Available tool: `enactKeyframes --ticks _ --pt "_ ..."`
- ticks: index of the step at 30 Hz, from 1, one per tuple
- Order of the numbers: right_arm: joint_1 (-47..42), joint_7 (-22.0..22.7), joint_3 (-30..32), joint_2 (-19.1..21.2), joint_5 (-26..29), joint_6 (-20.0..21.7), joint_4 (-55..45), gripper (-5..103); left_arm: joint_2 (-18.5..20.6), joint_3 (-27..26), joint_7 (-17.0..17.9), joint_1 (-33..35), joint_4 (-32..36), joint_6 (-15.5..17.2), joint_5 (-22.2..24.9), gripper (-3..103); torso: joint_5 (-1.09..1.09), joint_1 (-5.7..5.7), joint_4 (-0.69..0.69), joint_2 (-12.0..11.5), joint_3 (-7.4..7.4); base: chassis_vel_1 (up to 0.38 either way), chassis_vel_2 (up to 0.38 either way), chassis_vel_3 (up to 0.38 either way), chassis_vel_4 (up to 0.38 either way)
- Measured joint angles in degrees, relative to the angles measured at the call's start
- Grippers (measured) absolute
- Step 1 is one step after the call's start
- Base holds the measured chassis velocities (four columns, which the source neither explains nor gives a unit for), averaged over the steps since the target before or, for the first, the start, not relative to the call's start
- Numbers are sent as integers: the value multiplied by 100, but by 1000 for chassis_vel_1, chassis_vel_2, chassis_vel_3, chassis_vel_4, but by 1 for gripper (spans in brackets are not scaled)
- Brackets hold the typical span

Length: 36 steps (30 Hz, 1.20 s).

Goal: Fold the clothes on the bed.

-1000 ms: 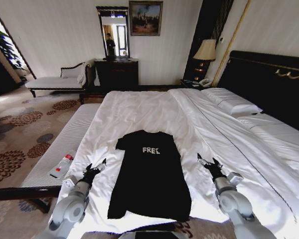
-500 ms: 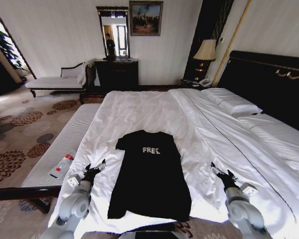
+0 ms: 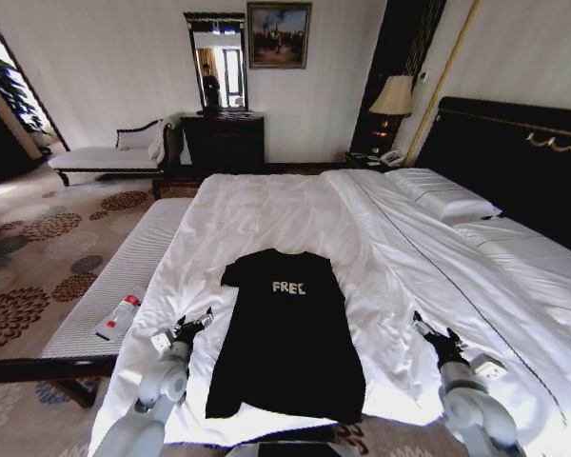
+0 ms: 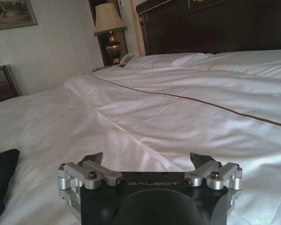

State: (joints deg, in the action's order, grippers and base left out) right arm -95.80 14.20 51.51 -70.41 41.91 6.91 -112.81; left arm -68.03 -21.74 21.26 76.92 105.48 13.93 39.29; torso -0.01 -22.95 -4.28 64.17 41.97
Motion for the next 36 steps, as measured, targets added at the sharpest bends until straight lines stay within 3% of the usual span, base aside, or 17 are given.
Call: enactKeyframes --ticks 3,12,18,22,28,29,36 --pt "3 -57 -38 -44 -151 -50 72 100 -99 77 -8 -202 -132 -66 161 100 0 1 5 0 0 0 0 0 0" --pt "-170 -513 110 -79 -406 -290 205 100 -172 487 -192 -1267 -828 -257 633 100 1 0 1 0 0 0 0 0 0" --pt "-184 -559 198 -11 -367 -384 261 100 -358 706 -215 -1831 -1422 -261 1159 100 1 0 2 0 0 0 0 0 0" --pt "-186 -567 239 18 -298 -397 260 100 -414 807 -231 -1994 -1673 -259 1270 100 0 0 2 -1 0 0 0 0 0" --pt "-199 -549 317 43 -175 -397 247 100 -803 821 -264 -2379 -2306 -323 1664 100 0 0 3 0 -1 0 0 0 0" --pt "-211 -543 330 35 -147 -397 240 100 -863 793 -255 -2425 -2359 -341 1709 103 0 0 2 0 0 0 0 0 0" --pt "-211 -506 365 -4 5 -350 271 100 -839 773 -250 -2548 -2525 -379 1643 94 0 0 2 -1 0 0 0 0 0"
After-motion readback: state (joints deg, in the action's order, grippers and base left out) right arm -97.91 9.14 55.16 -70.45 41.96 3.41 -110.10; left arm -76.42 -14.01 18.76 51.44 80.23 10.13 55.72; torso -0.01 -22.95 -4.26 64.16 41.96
